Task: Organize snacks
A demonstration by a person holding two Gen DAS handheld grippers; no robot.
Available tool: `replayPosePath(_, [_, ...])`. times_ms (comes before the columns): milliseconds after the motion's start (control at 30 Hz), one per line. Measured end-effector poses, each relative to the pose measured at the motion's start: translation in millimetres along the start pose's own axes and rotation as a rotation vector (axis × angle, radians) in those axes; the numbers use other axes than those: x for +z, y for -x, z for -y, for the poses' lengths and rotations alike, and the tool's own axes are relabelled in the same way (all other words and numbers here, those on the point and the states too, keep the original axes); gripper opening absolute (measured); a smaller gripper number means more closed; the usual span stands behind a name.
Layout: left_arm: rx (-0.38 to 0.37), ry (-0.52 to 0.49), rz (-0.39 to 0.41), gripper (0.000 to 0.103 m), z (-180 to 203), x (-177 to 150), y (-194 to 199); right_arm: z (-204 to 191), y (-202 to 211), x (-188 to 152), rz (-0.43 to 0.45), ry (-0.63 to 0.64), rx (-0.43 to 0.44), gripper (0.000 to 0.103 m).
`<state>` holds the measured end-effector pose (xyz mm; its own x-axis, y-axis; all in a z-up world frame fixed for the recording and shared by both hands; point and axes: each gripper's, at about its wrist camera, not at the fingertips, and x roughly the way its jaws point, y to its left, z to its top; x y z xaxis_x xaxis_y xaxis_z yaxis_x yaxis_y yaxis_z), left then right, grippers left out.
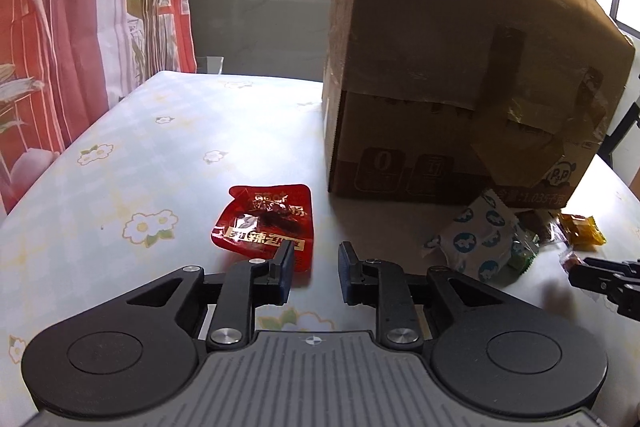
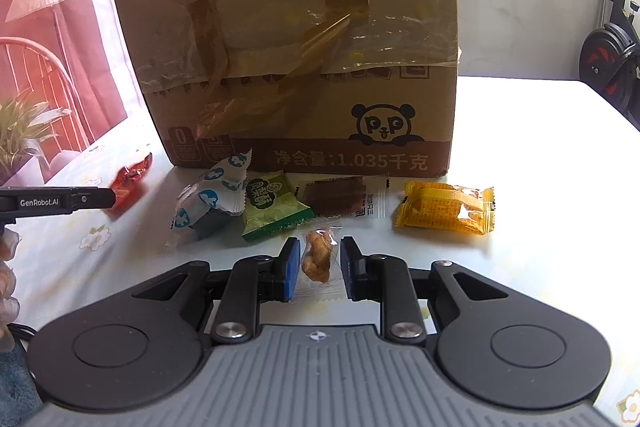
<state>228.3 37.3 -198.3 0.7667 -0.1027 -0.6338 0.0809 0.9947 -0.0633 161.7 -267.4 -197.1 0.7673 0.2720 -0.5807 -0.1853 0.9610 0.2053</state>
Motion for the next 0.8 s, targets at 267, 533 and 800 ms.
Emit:
replayPosePath(267, [0.088, 0.066, 0.021, 0.056, -25.1, 19.1, -13.3, 4.0, -6.6, -2.6, -0.01, -0.012, 0.007, 0.024])
replayPosePath(533, [0.046, 0.115, -0.05, 0.056, -47.1, 35.4, -54.7, 4.4, -9.9, -2.9, -0.017, -0.011, 0.011, 0.024])
replayPosePath(800, [0.09, -0.007, -0.03, 0.058, -19.2, 30.3, -59.9, 4.5, -10.0, -2.9, -0.014, -0.011, 0.015, 0.024])
